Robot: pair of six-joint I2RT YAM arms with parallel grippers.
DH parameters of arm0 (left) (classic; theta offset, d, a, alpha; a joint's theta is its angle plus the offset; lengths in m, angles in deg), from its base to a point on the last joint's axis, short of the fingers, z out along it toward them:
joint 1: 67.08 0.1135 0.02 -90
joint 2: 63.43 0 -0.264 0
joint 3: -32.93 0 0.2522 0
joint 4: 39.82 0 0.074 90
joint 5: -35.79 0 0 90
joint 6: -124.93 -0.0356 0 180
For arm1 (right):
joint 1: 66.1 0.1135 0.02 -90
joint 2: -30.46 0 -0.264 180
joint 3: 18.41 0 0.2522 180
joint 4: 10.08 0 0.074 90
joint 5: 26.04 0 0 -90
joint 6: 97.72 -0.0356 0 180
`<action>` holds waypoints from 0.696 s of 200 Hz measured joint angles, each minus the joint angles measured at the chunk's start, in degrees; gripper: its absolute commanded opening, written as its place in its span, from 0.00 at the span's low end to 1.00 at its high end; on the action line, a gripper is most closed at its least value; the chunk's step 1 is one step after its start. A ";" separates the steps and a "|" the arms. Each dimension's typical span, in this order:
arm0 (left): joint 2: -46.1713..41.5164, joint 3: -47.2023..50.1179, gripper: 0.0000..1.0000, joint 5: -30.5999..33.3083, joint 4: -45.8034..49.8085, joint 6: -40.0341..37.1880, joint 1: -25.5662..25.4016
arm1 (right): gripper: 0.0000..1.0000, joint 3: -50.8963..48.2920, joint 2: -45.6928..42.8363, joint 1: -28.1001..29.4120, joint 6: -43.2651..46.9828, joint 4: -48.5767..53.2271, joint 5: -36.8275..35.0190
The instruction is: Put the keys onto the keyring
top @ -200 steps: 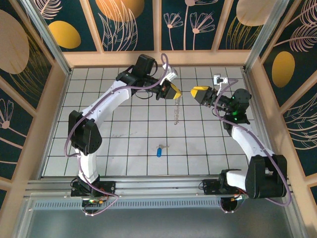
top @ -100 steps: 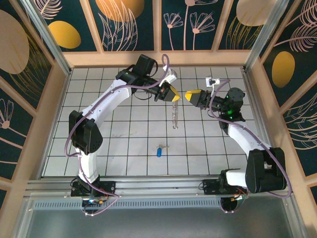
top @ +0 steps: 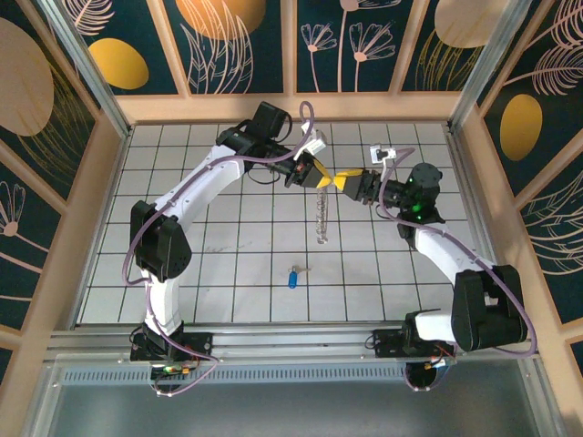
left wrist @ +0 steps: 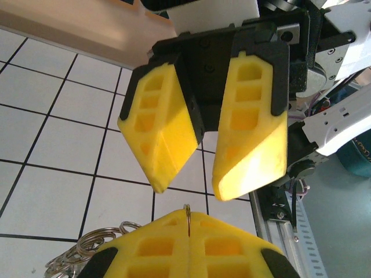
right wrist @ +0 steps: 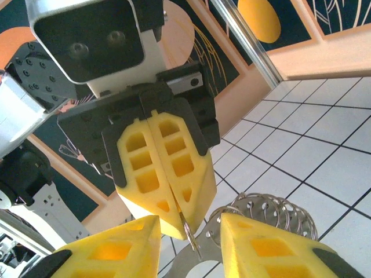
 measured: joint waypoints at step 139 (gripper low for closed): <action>0.87 -1.55 0.00 -0.42 0.20 0.00 0.00 | 0.25 -1.27 2.19 0.98 -0.26 -3.37 -0.24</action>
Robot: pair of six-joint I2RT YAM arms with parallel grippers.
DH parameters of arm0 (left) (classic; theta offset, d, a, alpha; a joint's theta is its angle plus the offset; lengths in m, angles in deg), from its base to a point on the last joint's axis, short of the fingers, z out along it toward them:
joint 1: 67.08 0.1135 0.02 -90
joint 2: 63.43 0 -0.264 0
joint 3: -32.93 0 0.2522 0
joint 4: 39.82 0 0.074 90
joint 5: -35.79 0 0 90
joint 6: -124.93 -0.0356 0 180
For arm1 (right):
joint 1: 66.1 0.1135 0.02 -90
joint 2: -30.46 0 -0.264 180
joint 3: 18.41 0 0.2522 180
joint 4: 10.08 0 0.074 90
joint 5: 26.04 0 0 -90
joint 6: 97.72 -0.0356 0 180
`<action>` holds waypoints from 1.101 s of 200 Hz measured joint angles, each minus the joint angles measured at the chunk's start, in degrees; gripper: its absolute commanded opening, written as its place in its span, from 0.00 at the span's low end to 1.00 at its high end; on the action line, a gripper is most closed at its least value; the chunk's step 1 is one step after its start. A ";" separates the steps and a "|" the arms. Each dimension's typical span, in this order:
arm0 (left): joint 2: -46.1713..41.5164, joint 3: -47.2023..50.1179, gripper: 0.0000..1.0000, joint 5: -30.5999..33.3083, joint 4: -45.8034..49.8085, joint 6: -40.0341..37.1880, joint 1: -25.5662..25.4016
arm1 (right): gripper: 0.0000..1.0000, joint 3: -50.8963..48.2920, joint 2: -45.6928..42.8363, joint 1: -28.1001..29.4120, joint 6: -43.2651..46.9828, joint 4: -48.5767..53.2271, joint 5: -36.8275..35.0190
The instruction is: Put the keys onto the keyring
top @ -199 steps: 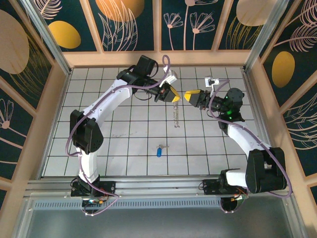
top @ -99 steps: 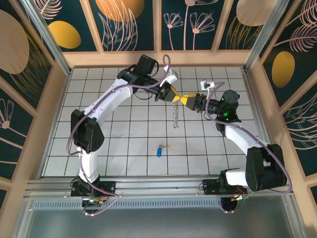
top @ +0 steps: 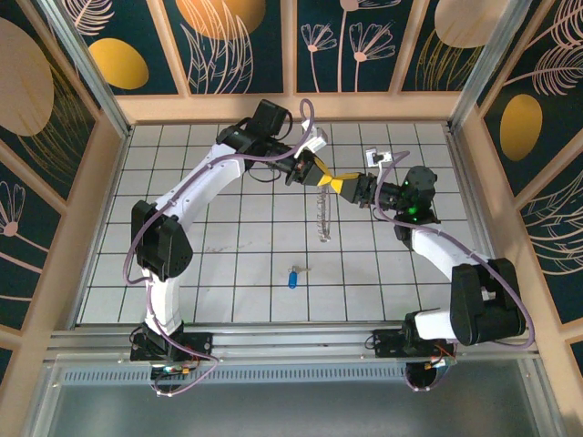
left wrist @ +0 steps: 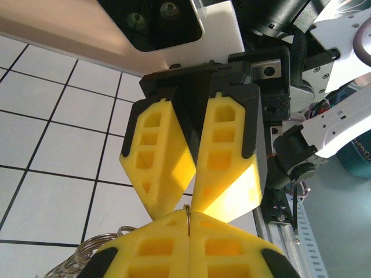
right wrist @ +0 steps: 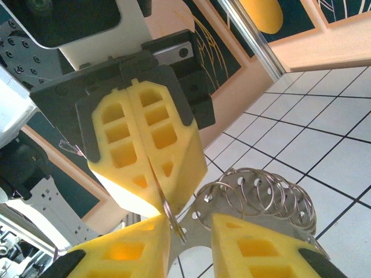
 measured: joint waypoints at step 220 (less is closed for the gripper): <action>-13.14 23.15 0.44 11.23 -35.80 22.36 0.48 | 0.00 -1.38 1.18 -1.70 -4.35 -9.18 -6.01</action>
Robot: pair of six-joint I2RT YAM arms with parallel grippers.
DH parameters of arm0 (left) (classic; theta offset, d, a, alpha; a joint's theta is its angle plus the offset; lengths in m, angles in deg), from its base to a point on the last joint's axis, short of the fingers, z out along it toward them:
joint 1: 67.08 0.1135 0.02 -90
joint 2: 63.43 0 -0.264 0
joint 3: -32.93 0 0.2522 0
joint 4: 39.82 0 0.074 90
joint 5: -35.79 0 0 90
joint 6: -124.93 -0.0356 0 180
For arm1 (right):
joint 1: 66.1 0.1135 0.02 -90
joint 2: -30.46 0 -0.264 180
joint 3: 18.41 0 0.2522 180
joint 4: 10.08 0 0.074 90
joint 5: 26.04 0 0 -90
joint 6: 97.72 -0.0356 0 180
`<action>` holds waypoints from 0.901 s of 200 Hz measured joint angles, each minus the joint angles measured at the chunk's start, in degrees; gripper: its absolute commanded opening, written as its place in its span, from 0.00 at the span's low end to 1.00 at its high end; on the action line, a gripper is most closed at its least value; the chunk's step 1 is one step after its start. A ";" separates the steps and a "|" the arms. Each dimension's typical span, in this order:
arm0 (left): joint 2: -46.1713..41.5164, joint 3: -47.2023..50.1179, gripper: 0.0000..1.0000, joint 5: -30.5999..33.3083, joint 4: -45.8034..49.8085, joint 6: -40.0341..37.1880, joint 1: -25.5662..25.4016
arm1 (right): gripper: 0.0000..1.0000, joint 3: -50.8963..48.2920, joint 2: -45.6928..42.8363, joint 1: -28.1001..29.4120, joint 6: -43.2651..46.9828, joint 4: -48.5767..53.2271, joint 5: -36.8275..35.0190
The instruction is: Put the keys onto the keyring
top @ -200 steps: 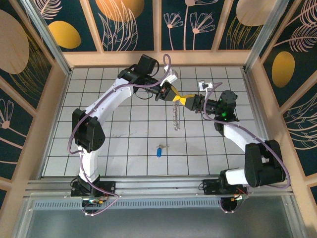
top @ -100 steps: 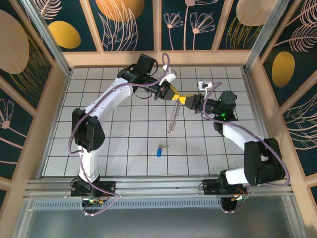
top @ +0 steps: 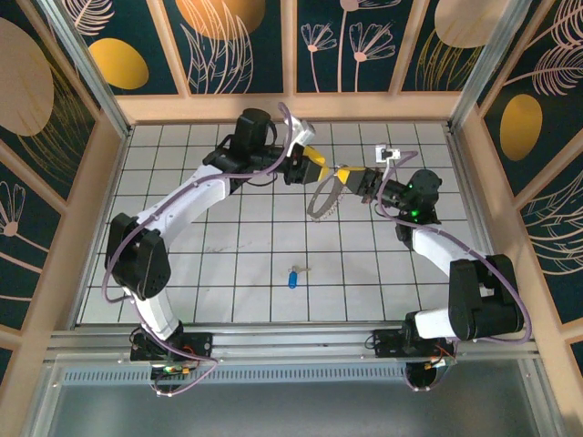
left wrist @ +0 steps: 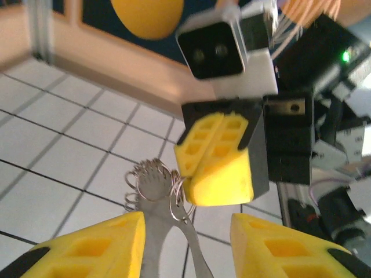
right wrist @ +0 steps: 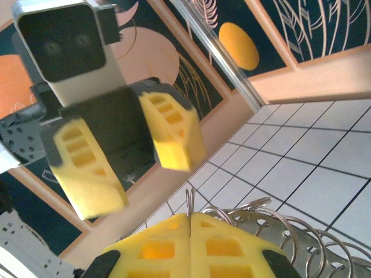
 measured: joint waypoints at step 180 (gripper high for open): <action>-4.46 19.23 0.31 4.42 -48.35 36.00 0.00 | 0.00 -2.89 2.47 1.62 -12.79 -29.94 -11.52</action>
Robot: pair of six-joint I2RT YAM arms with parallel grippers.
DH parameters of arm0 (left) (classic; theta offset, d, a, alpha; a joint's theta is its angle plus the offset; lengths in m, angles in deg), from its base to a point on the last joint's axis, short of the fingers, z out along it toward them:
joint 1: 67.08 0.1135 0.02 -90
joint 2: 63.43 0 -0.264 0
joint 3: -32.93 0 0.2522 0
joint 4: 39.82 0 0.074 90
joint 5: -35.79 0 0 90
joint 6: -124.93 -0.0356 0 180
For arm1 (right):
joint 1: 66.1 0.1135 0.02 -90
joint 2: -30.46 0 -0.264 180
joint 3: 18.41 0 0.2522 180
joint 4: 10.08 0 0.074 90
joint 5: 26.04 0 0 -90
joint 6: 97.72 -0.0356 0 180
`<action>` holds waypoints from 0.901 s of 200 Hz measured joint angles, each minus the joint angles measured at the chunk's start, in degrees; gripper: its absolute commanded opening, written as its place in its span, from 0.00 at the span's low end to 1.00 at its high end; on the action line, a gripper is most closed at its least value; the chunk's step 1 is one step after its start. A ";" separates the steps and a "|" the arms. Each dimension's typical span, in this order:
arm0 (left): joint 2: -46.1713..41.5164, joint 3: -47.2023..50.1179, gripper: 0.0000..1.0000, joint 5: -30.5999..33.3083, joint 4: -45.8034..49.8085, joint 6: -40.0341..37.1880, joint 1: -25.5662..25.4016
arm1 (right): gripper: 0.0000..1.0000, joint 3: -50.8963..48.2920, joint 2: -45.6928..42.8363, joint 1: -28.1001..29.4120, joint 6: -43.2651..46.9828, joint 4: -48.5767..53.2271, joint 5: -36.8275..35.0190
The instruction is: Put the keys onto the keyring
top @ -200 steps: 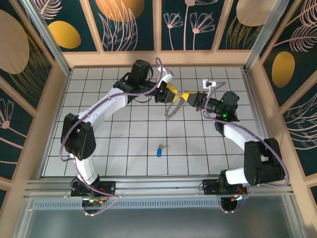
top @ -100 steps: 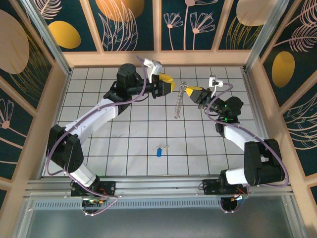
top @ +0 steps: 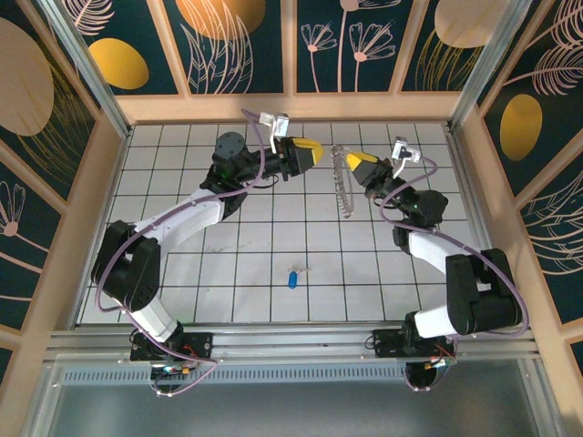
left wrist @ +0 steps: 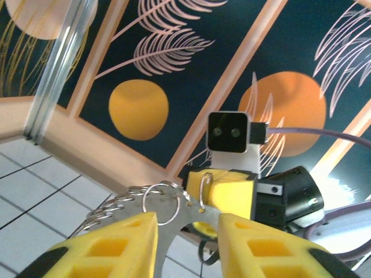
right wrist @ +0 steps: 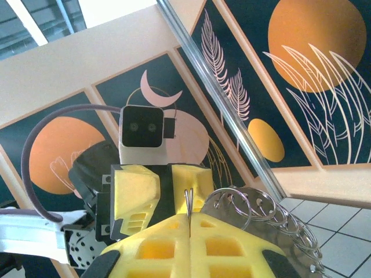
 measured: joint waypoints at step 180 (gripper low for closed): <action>5.51 3.58 0.25 -0.70 -20.87 14.34 -1.90 | 0.00 0.68 4.48 5.88 -2.60 -2.01 -3.78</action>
